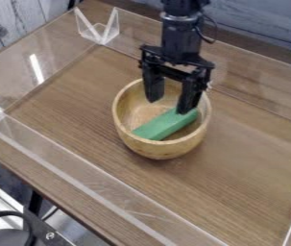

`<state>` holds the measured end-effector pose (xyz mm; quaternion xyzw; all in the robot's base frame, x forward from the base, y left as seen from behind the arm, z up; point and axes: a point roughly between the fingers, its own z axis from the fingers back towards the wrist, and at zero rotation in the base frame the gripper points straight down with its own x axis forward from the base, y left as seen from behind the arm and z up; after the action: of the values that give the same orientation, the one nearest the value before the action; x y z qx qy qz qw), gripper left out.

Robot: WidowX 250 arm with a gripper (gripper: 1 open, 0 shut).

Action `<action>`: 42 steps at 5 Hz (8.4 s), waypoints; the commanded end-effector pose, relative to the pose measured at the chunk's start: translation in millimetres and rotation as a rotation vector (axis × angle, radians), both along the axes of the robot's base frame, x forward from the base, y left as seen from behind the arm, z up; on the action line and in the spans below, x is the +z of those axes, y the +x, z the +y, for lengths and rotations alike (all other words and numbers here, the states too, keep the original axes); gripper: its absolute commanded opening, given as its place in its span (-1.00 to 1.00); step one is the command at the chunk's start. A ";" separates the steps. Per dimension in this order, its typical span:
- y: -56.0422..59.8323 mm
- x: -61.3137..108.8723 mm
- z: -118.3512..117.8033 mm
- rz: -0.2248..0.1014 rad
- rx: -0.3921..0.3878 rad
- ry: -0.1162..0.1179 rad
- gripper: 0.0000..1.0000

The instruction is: Remove the green block from inside the brown bowl and put it on the table

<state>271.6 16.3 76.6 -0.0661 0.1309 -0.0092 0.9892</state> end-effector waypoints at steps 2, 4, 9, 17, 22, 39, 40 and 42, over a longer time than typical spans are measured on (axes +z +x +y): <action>7.4 17.9 11.6 -0.079 -0.039 -0.005 1.00; 8.2 12.9 12.3 -0.114 -0.062 0.014 1.00; 0.7 15.2 4.3 -0.053 -0.142 0.098 1.00; 7.1 -6.1 -2.1 -0.089 -0.235 0.067 1.00; 24.6 69.5 0.1 -0.240 -0.159 0.059 -1.00; -2.0 -38.7 14.7 -0.198 -0.094 0.124 1.00; -7.8 -38.9 15.3 -0.195 -0.121 0.127 1.00; 2.6 -35.3 11.8 -0.180 -0.156 0.166 1.00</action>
<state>264.9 29.6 32.0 0.0222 0.0669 -0.0747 0.9947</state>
